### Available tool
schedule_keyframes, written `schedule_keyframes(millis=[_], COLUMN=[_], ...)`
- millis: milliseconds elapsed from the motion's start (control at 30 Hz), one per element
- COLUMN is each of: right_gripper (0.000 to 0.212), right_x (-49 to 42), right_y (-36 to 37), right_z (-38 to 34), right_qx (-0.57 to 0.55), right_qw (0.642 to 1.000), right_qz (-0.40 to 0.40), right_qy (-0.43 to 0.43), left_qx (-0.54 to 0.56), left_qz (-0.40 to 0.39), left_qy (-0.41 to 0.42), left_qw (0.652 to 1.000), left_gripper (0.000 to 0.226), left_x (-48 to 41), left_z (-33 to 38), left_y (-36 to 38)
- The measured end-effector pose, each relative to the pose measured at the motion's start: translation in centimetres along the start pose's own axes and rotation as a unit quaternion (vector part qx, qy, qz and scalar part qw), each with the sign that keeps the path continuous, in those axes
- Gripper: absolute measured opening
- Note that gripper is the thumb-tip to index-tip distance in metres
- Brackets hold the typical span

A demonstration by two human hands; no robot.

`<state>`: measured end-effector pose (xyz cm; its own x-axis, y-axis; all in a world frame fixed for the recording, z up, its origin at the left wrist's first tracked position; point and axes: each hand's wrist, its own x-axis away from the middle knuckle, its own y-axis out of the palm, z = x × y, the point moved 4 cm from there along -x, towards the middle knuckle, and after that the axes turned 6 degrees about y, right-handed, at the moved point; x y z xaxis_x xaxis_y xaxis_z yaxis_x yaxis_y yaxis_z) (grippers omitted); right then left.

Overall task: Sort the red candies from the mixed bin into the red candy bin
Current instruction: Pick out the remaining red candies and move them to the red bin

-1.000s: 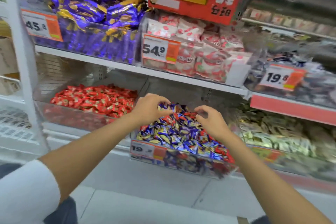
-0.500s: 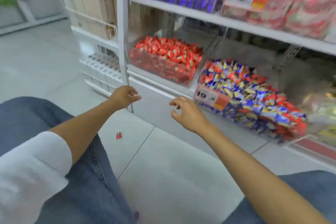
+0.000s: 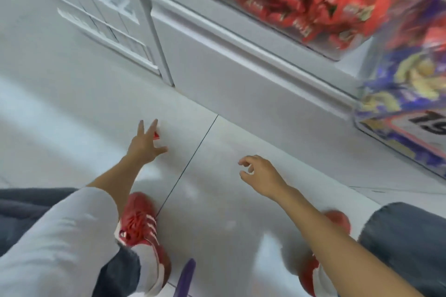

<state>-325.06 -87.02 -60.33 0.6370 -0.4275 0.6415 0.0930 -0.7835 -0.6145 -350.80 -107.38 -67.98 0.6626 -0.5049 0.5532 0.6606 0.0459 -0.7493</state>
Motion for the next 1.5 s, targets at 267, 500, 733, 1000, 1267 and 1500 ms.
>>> schedule_keyframes(millis=[267, 500, 733, 1000, 1267, 1500], right_gripper=[0.027, 0.026, 0.023, 0.017, 0.016, 0.015], right_x=[-1.1, 3.3, 14.9, 28.6, 29.2, 31.0], right_y=[1.3, -3.8, -12.5, -25.1, -33.4, -36.7], right_z=[0.8, 0.6, -3.3, -8.3, -2.0, 6.4], right_qx=[-0.033, -0.035, 0.016, -0.059, -0.068, -0.119], right_qw=[0.999, 0.999, 0.987, 0.915, 0.882, 0.871], right_qz=[-0.025, 0.014, 0.143, 0.346, 0.452, 0.476], right_qy=[0.027, 0.017, -0.066, -0.199, -0.115, -0.024], left_qx=[-0.020, 0.098, 0.063, 0.180, 0.106, 0.053], left_qz=[0.036, -0.074, -0.025, 0.290, 0.297, 0.183], left_qy=[0.039, 0.170, 0.373, 0.439, 0.433, 0.597], left_qw=[0.998, 0.978, 0.926, 0.831, 0.844, 0.779], left_gripper=[0.015, 0.016, 0.028, 0.032, 0.053, 0.030], left_x=[-3.5, 2.2, 15.5, 24.5, 18.8, 24.5], left_z=[-1.7, 9.9, 23.7, 35.4, 41.7, 51.6], left_y=[3.2, 0.3, -12.2, -27.3, -27.7, -21.6])
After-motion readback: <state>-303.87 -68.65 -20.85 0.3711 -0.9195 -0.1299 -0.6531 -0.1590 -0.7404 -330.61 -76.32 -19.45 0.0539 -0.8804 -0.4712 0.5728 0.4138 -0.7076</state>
